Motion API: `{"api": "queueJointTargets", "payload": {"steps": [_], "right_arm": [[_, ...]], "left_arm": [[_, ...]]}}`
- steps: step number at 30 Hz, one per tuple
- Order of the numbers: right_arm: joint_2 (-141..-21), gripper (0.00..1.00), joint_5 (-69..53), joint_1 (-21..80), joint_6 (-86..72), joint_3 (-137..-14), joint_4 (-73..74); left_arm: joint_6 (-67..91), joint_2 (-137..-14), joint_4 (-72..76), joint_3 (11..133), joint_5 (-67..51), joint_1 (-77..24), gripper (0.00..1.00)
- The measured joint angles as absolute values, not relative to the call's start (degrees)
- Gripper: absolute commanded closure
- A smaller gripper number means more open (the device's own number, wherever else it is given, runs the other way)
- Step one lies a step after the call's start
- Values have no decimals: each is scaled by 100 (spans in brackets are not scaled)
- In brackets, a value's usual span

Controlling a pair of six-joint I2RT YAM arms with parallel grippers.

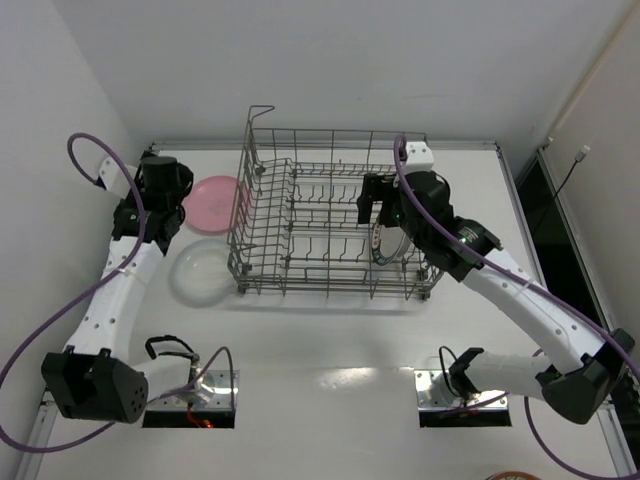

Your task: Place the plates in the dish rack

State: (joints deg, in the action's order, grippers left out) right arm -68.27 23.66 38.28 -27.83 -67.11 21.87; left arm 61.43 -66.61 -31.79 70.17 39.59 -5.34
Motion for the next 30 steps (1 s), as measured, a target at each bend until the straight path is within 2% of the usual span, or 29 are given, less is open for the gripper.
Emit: {"api": "queueJointTargets", "payload": {"steps": [4, 9, 16, 26, 30], "right_arm": [[-6674, 9, 2233, 3717, -2735, -6635, 2174], [-6346, 8, 2137, 3573, -2711, -6504, 2150], [-6198, 8, 2010, 3415, -2698, -6429, 2137], [-6176, 8, 1769, 3267, -2698, -6353, 2143], [-6176, 8, 1728, 3201, -2698, -6342, 2143]], "left_arm": [[6512, -6855, -3079, 5922, 2950, -10, 2], [6803, -6912, -3341, 5033, 2152, 8, 2], [6980, -6420, -3798, 4670, 1859, 10, 2], [7081, -5999, -3813, 3098, 1297, 10, 3], [7074, -5988, -3413, 3004, 1017, 56, 8]]}}
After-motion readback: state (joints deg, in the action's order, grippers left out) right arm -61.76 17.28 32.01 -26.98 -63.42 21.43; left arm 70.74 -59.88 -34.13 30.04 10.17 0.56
